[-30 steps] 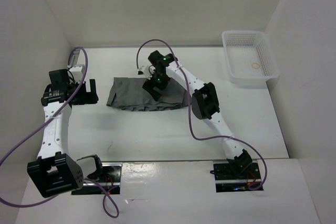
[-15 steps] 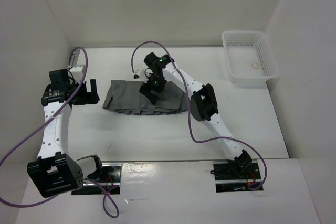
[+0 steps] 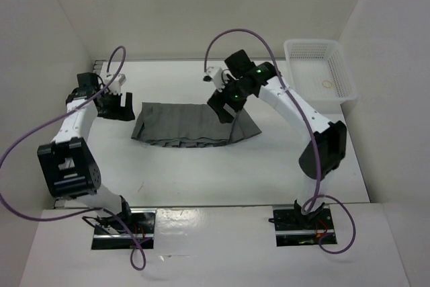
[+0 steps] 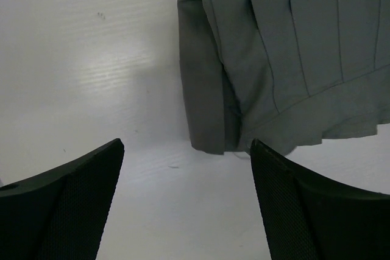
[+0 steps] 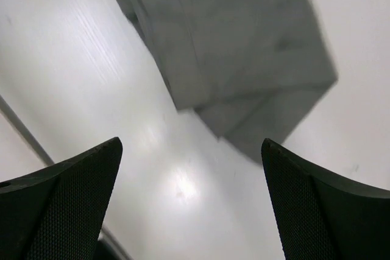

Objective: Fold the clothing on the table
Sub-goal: Fold the skirt

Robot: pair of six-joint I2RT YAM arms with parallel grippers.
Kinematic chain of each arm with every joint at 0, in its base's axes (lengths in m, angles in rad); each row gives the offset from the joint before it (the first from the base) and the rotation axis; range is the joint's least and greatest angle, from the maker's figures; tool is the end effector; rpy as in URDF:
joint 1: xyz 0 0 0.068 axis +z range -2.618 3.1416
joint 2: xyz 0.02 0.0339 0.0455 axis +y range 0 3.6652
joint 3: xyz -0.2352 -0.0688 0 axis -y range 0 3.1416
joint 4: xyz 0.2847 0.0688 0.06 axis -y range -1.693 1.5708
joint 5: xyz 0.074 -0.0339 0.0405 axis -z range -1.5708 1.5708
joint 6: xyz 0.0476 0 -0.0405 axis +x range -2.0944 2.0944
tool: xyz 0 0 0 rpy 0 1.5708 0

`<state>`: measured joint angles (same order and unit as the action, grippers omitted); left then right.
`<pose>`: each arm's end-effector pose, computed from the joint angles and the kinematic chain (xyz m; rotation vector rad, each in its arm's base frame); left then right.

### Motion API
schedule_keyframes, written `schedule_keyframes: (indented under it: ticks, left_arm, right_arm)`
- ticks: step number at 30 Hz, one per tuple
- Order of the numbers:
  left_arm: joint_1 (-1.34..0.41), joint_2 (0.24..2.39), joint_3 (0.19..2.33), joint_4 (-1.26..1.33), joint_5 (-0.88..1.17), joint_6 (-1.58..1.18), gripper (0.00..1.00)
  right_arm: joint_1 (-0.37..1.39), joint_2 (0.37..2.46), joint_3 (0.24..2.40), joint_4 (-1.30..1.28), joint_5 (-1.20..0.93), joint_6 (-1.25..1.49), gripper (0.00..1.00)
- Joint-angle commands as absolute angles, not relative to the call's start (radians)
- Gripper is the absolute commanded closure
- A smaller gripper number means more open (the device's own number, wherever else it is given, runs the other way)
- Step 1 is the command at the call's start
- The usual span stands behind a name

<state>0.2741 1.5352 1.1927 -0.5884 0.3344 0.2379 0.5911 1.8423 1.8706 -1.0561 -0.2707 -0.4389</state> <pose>0.3614 0.0854 0.2140 0.0921 2.4383 -0.1934 0.3482 0.2490 0.3055 -1.3623 2.2076 0.4068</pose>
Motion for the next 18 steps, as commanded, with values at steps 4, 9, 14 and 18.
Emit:
schedule_keyframes:
  ticks: [4,9,14,18]
  left_arm:
    - [0.275,1.800,1.445,-0.538,0.481,0.416,0.19]
    - [0.264,1.994,1.685,-0.638,0.607,0.469,0.22]
    - [0.213,2.092,1.747,-0.686,0.626,0.547,0.15]
    - [0.163,2.102,1.747,-0.696,0.617,0.610,0.12]
  right_arm:
    - [0.433,1.689,1.536,-0.991,-0.253,-0.445,0.01]
    - [0.310,1.625,1.434,-1.040,-0.324,-0.445,0.01]
    - [0.238,1.577,1.397,-1.061,-0.333,-0.445,0.01]
    - [0.196,1.552,1.371,-1.062,-0.324,-0.436,0.01]
